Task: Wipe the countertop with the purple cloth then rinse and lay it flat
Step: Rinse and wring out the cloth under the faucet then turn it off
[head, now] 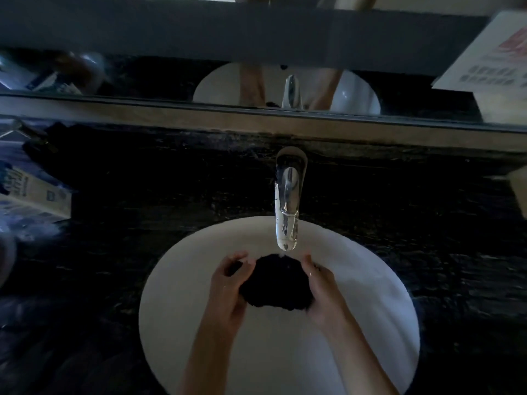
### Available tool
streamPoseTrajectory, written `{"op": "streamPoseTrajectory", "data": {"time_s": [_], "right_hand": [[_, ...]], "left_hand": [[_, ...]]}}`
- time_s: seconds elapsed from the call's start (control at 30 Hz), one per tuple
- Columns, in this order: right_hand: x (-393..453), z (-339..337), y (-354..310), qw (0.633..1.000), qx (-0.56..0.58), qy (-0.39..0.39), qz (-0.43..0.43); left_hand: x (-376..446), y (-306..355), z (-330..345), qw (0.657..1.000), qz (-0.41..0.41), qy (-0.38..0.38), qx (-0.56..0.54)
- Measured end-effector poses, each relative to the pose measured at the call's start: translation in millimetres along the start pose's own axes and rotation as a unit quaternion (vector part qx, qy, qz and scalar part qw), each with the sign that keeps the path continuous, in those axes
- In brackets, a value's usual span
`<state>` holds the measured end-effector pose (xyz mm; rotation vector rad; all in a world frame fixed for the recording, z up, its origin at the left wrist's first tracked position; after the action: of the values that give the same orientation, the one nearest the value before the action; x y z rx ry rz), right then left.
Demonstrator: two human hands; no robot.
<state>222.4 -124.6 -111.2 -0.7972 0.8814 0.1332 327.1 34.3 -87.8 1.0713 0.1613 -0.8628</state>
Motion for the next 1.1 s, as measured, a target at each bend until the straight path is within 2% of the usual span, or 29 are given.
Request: {"op": "streamPoseTrajectory", "data": {"time_s": [0.07, 0.13, 0.3, 0.4, 0.5, 0.63, 0.73, 0.83, 0.9, 0.97, 1.1], "right_hand": [[-8.7, 10.9, -2.0, 0.995, 0.037, -0.095, -0.005], [-8.7, 14.5, 2.0, 0.99, 0.03, -0.141, 0.001], [-0.7, 4.7, -10.0, 0.995, 0.04, -0.076, -0.056], [-0.1, 5.1, -23.1, 0.995, -0.006, -0.046, -0.091], [-2.7, 15.5, -30.4, 0.992, -0.029, -0.069, -0.098], [-11.9, 16.9, -44.7, 0.99, -0.006, -0.09, -0.109], [-25.0, 2.3, -56.6, 0.985, 0.051, -0.085, -0.142], [-37.6, -10.1, -52.1, 0.977, 0.127, -0.108, -0.132], [-41.4, -21.7, -47.9, 0.973, 0.158, -0.102, -0.13], [-42.2, -31.9, -45.4, 0.975, 0.158, -0.084, -0.133], [-37.5, -43.7, -42.9, 0.988, 0.086, -0.024, -0.126]], "left_hand": [[-2.6, 4.0, -4.6, 1.0, -0.006, -0.003, 0.015], [-2.4, 8.4, -8.6, 0.999, -0.019, -0.015, 0.037], [-7.2, 17.0, -27.9, 0.998, -0.004, 0.019, 0.067], [-10.2, 18.7, -34.0, 0.996, 0.017, 0.046, 0.069], [-10.9, 17.3, -33.0, 0.997, 0.02, 0.064, 0.031], [0.4, -11.6, -24.1, 0.996, -0.055, 0.075, 0.015], [11.7, -19.8, 2.9, 0.997, -0.07, -0.006, 0.042], [17.2, -23.0, 35.3, 0.992, -0.078, -0.097, 0.008], [22.2, -21.9, 42.7, 0.993, -0.067, -0.081, 0.053], [25.7, -14.0, 49.2, 0.986, -0.04, -0.061, 0.153], [21.6, 12.6, 57.2, 0.968, 0.042, -0.055, 0.242]]}}
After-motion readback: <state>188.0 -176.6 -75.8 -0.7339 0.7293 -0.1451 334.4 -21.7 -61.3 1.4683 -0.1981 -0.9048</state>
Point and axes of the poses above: each hand's wrist, its own x-axis towards the middle knuckle, its own z-axis out of the palm, y = z × x, the point moved 10 cm from there along x, towards the middle knuckle, and after that the axes turned 13 degrees about -y, right-handed, at the moved point
